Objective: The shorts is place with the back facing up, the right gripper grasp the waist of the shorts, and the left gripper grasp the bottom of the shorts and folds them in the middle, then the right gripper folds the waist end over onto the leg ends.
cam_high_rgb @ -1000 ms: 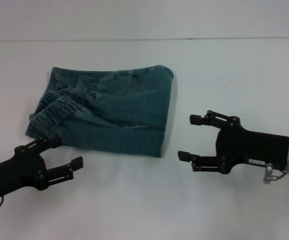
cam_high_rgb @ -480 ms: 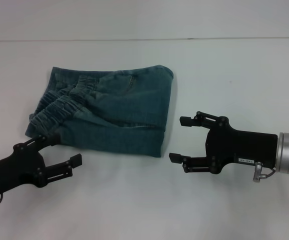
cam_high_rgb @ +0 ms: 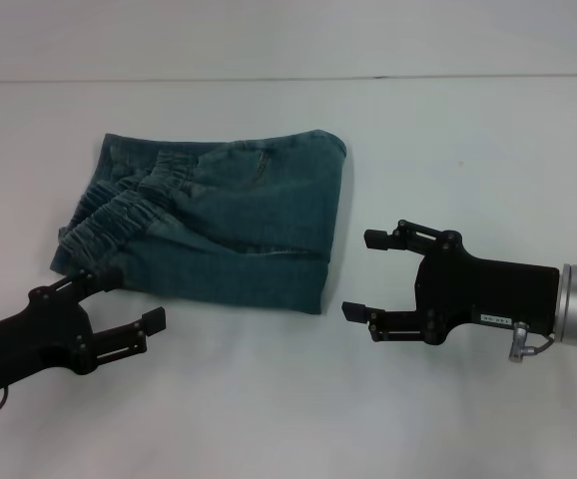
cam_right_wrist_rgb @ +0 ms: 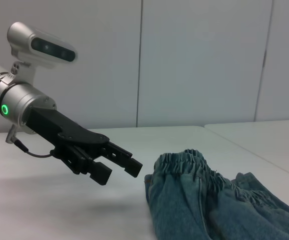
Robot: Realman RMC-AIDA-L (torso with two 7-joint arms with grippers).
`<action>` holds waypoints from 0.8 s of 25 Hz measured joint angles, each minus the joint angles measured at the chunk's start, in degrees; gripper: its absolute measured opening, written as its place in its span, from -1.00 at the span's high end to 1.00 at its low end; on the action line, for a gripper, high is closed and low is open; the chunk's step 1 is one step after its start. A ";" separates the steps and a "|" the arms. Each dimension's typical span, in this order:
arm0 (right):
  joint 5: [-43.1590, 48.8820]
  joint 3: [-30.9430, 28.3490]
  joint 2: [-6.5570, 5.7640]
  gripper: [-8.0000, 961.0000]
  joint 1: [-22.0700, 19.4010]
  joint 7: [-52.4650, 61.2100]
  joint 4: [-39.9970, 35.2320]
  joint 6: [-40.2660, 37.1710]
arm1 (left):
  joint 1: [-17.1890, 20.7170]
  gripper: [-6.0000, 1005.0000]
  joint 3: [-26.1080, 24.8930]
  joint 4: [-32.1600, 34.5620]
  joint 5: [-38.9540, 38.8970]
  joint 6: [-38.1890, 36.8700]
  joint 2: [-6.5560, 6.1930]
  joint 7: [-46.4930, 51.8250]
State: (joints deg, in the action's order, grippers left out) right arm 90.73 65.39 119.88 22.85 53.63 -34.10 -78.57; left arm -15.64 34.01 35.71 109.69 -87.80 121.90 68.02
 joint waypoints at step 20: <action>-0.65 -2.34 -0.11 -0.91 -1.98 -0.19 0.78 -0.63 | -0.36 -0.79 0.22 0.18 1.18 -2.95 -0.10 2.68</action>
State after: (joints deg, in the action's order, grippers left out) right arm 90.07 63.05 119.77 20.87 53.44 -33.32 -79.20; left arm -16.00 34.23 35.89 110.87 -90.76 121.80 70.70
